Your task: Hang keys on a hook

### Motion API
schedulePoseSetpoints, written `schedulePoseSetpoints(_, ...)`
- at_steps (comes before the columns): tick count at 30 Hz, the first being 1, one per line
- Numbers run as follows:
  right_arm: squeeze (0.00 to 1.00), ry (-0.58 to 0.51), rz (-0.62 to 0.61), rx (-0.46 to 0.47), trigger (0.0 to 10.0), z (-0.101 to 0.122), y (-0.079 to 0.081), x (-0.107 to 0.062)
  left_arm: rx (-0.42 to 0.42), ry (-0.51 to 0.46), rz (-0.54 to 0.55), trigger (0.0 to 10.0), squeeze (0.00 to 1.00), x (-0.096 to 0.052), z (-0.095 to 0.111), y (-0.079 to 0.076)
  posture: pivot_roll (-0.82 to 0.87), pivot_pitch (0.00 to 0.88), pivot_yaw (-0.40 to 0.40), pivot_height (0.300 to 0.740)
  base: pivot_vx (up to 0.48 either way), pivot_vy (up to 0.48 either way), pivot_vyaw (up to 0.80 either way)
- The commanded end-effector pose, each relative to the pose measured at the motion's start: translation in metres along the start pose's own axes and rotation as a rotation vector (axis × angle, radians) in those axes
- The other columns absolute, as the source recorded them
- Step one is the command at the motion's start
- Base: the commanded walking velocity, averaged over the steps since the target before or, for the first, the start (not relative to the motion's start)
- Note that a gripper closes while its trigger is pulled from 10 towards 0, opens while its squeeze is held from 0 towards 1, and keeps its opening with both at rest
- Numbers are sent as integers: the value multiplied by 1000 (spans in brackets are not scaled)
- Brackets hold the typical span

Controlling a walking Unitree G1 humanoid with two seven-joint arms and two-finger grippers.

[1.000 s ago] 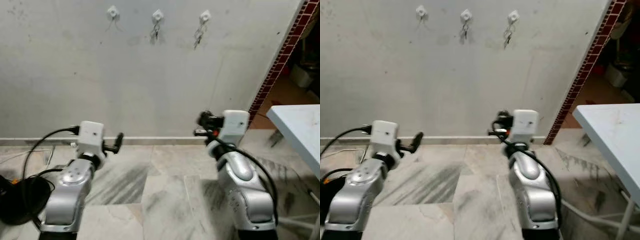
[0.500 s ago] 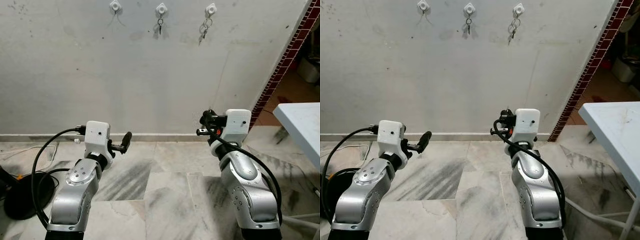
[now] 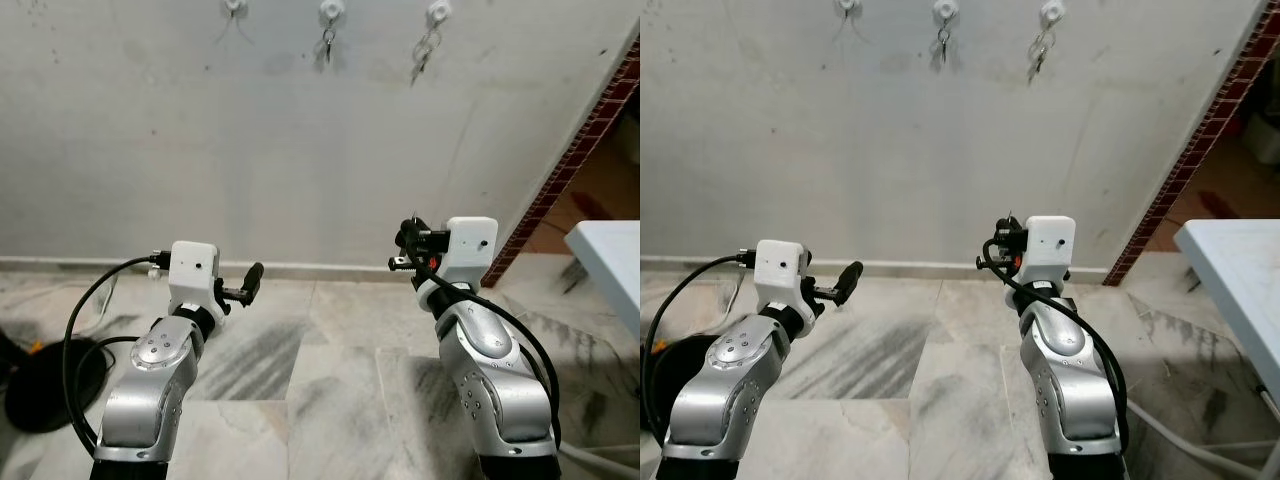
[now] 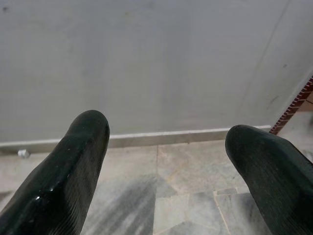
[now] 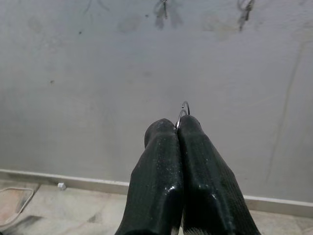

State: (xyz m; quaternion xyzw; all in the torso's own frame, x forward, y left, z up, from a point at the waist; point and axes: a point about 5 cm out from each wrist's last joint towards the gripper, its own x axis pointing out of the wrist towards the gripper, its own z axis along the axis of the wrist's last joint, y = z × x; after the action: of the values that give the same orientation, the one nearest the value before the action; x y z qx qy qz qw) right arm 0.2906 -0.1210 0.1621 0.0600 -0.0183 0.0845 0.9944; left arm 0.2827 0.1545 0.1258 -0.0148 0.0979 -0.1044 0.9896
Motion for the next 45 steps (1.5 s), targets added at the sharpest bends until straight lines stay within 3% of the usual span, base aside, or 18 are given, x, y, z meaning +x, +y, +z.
schedulePoseSetpoints(1, 0, -3, -2, 3, 10000, 1, 0, 1, -7, 13, 12, 10000, 0, -1, -1, 3, 143, 0, -26, 740, 0, 480, 0)
schedulePoseSetpoints(14, 0, -3, -6, 6, 10000, 0, 0, 1, 7, 12, 16, 10000, 0, -1, -1, 4, 144, 0, -26, 740, 0, 480, 0)
schedulePoseSetpoints(23, 0, -5, -11, 5, 10000, 1, -2, 2, -11, -21, -17, 10000, 0, 0, 4, 3, 140, 0, -25, 740, 0, 0, 0)
schedulePoseSetpoints(45, 0, 0, -12, -3, 10000, -2, -3, 3, -23, -26, -30, 10000, 0, 0, 3, 1, 144, 0, -34, 740, 441, 0, 0)
